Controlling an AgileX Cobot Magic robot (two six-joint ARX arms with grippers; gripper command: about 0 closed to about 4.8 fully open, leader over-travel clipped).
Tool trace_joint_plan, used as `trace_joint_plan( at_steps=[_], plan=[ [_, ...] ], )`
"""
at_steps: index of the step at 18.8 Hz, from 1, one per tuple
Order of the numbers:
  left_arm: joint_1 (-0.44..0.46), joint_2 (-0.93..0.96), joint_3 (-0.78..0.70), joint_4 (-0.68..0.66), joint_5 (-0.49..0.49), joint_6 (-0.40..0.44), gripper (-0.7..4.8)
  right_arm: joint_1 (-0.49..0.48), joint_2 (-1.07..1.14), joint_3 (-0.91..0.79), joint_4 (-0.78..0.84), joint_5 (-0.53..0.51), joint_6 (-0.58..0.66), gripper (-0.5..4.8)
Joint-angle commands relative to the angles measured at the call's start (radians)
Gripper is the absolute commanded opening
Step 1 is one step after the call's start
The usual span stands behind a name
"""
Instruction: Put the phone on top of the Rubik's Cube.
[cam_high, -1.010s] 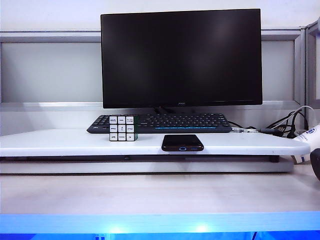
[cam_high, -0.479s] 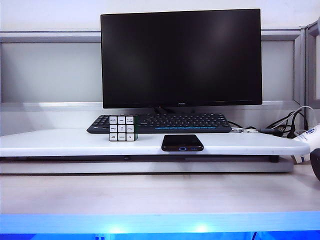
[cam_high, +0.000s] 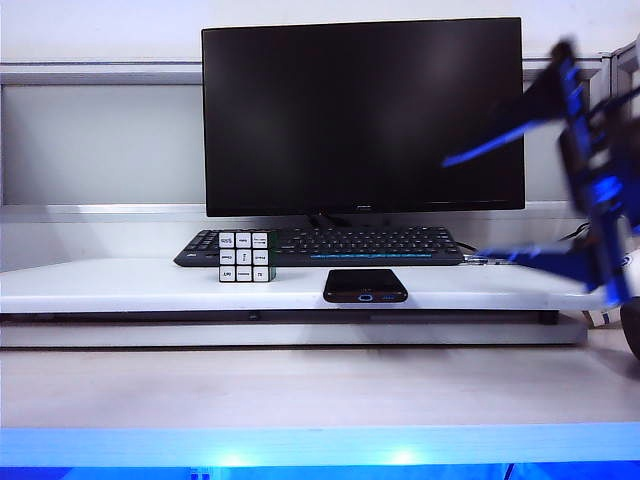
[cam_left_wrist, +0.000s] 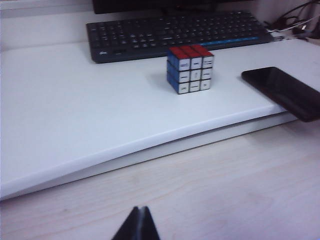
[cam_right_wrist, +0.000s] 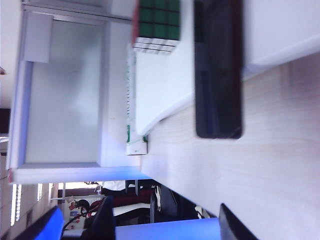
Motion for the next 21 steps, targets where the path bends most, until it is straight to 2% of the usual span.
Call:
trace_joint_plan(
  at_steps=[1, 12, 17, 21],
  plan=[
    [0.001, 0.000, -0.001, -0.013, 0.081, 0.001, -0.06, 0.023, 0.196, 0.124, 0.075, -0.007, 0.005, 4.00],
    [0.001, 0.000, -0.001, -0.009, 0.097, 0.001, -0.06, 0.051, 0.380, 0.183, 0.074, 0.002, -0.001, 4.00],
    [0.001, 0.000, -0.001, -0.009, 0.096, 0.001, -0.06, 0.082, 0.407, 0.229, 0.073, 0.042, -0.021, 3.99],
    [0.001, 0.000, -0.001, -0.009, 0.096, 0.001, -0.06, 0.100, 0.454, 0.273, 0.074, 0.060, -0.019, 3.76]
  ],
)
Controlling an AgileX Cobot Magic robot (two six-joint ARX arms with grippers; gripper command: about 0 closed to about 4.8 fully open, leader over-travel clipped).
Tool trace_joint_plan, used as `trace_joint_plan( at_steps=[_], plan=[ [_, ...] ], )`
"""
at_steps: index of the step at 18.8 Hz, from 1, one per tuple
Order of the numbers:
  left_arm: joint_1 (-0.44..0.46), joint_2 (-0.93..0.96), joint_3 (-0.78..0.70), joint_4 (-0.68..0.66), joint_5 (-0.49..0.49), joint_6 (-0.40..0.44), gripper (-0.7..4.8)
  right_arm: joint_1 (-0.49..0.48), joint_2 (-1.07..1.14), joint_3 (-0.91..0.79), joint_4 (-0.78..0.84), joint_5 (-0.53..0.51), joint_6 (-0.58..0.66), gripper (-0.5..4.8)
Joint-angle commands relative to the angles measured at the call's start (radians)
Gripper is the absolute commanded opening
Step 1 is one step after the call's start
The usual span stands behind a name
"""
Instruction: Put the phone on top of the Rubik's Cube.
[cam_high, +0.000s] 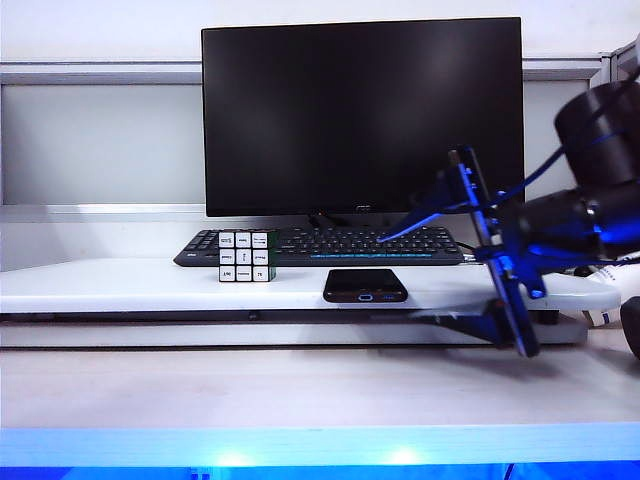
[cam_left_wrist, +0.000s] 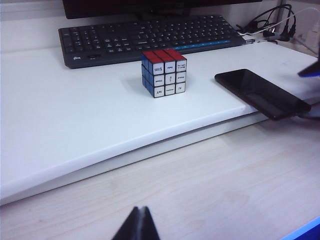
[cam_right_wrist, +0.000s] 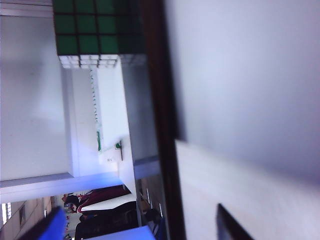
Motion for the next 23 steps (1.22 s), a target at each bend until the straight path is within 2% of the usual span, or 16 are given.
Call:
trace_joint_plan(
  at_steps=[1, 5, 7, 8, 10, 16, 21, 23],
  plan=[
    [0.001, 0.000, -0.001, -0.017, 0.011, 0.001, -0.06, 0.008, 0.045, 0.033, 0.015, 0.009, -0.003, 3.71],
    [0.002, 0.000, -0.001, -0.017, 0.011, 0.002, -0.06, 0.008, 0.075, 0.051, 0.016, 0.004, 0.008, 3.55],
    [0.002, 0.000, -0.001, -0.017, 0.007, 0.002, -0.06, 0.008, 0.075, 0.052, 0.024, 0.001, 0.009, 2.46],
    [0.002, 0.000, -0.001, -0.018, 0.003, 0.002, -0.06, 0.008, 0.075, 0.052, 0.025, -0.007, 0.009, 2.14],
    [0.002, 0.000, -0.001, -0.018, 0.003, 0.004, -0.06, 0.008, 0.075, 0.052, 0.025, -0.027, 0.009, 1.90],
    [0.002, 0.000, -0.001, -0.018, 0.002, 0.004, -0.06, 0.008, 0.075, 0.052, 0.110, -0.029, 0.032, -0.10],
    [0.002, 0.000, -0.001, -0.020, -0.023, 0.004, -0.06, 0.008, 0.075, 0.052, 0.188, -0.057, 0.066, -0.09],
    [0.002, 0.000, -0.001, -0.020, -0.022, 0.004, -0.06, 0.008, 0.074, 0.052, 0.275, -0.060, 0.133, -0.09]
  ],
)
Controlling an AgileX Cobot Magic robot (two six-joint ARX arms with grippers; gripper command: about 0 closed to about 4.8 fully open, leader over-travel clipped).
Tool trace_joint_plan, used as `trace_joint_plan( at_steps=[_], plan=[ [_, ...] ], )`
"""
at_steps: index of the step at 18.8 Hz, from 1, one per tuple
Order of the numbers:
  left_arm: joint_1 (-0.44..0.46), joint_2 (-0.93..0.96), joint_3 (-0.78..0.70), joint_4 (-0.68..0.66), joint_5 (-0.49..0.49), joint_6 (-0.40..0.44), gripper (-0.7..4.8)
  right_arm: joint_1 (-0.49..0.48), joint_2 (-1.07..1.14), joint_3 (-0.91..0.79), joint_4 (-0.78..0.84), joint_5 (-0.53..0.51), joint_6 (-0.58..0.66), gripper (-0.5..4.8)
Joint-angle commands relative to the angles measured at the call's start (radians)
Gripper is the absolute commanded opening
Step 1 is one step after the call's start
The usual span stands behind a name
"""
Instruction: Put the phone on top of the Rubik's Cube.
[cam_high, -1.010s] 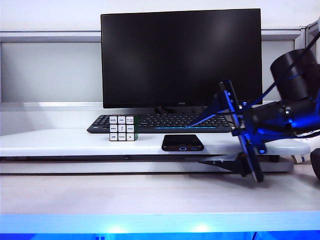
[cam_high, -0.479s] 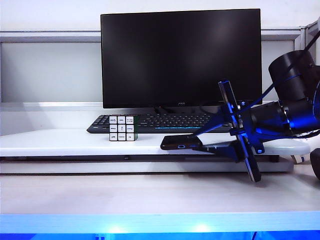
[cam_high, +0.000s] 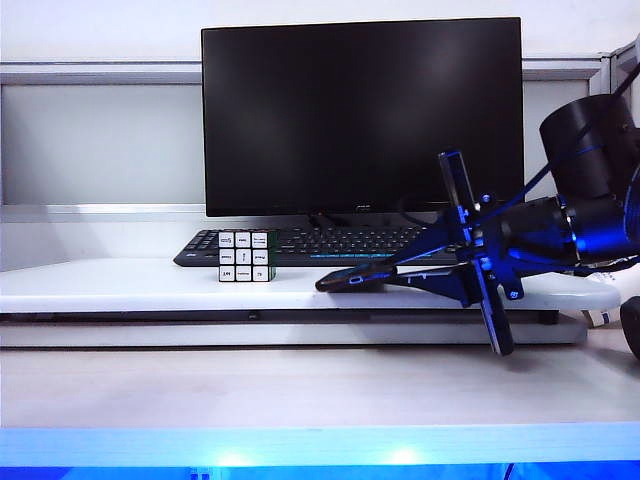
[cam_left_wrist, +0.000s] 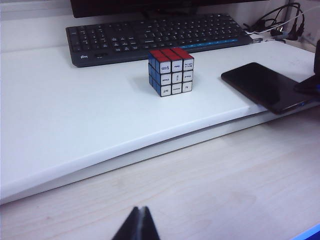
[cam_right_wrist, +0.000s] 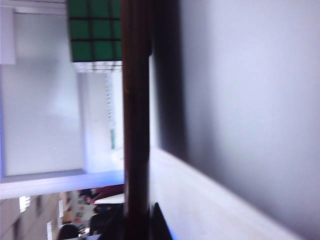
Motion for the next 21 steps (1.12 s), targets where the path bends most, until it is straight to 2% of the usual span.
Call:
trace_joint_plan(
  at_steps=[1, 4, 9, 11, 13, 15, 17, 21],
  plan=[
    [0.001, 0.000, -0.001, -0.019, 0.000, 0.004, -0.06, 0.000, -0.007, 0.008, 0.205, -0.018, 0.104, -0.09],
    [0.001, 0.000, -0.001, -0.019, 0.001, 0.003, -0.06, 0.001, -0.007, 0.022, 0.308, -0.026, 0.187, -0.09],
    [0.001, 0.000, -0.001, -0.019, 0.001, 0.003, -0.06, 0.089, -0.007, 0.141, 0.279, -0.033, 0.198, -0.09],
    [0.001, 0.000, -0.001, -0.019, 0.001, 0.003, -0.06, 0.138, -0.007, 0.241, 0.168, -0.008, 0.146, -0.09],
    [0.001, 0.000, -0.001, -0.019, 0.001, 0.003, -0.06, 0.142, -0.007, 0.345, -0.010, 0.011, 0.038, -0.09],
    [0.001, 0.000, -0.001, -0.019, 0.001, 0.003, -0.06, 0.142, -0.007, 0.415, -0.113, 0.026, -0.026, -0.09],
    [0.001, 0.000, -0.001, -0.019, 0.001, 0.003, -0.06, 0.142, -0.003, 0.467, -0.180, 0.049, -0.059, -0.09],
    [0.001, 0.000, -0.001, -0.019, 0.001, 0.003, -0.06, 0.142, 0.069, 0.521, -0.198, 0.050, -0.053, -0.09]
  ],
)
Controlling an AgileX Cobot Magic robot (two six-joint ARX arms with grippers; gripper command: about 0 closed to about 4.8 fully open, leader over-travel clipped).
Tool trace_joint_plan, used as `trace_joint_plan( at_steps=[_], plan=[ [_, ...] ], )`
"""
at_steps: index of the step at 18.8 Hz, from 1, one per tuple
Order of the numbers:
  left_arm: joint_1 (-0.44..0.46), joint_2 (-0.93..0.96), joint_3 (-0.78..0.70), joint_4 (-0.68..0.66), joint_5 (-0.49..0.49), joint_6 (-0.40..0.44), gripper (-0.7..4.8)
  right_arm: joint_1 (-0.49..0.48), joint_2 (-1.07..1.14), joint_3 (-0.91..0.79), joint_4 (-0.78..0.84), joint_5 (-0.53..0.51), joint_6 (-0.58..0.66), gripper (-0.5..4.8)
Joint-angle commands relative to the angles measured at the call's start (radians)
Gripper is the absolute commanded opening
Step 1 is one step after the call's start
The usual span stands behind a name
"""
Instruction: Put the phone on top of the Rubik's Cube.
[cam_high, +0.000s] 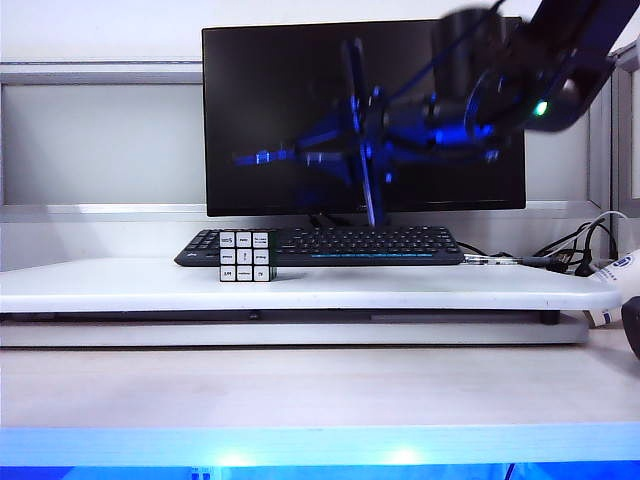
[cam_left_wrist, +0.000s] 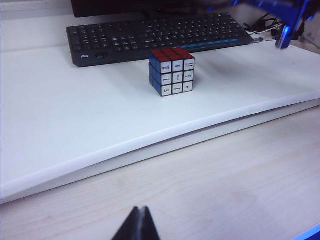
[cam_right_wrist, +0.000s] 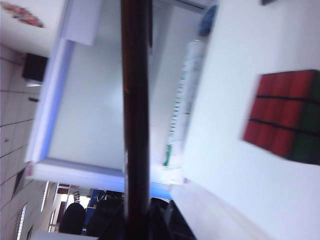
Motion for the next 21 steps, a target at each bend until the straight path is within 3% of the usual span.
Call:
trace_joint_plan(
  at_steps=[1, 21],
  plan=[
    [0.001, 0.000, -0.001, -0.019, 0.003, 0.003, -0.06, 0.002, 0.045, 0.024, 0.017, 0.003, -0.007, -0.09],
    [0.001, 0.000, -0.002, -0.020, -0.016, 0.026, -0.06, 0.033, 0.192, 0.123, -0.011, 0.021, 0.000, -0.09]
  ],
)
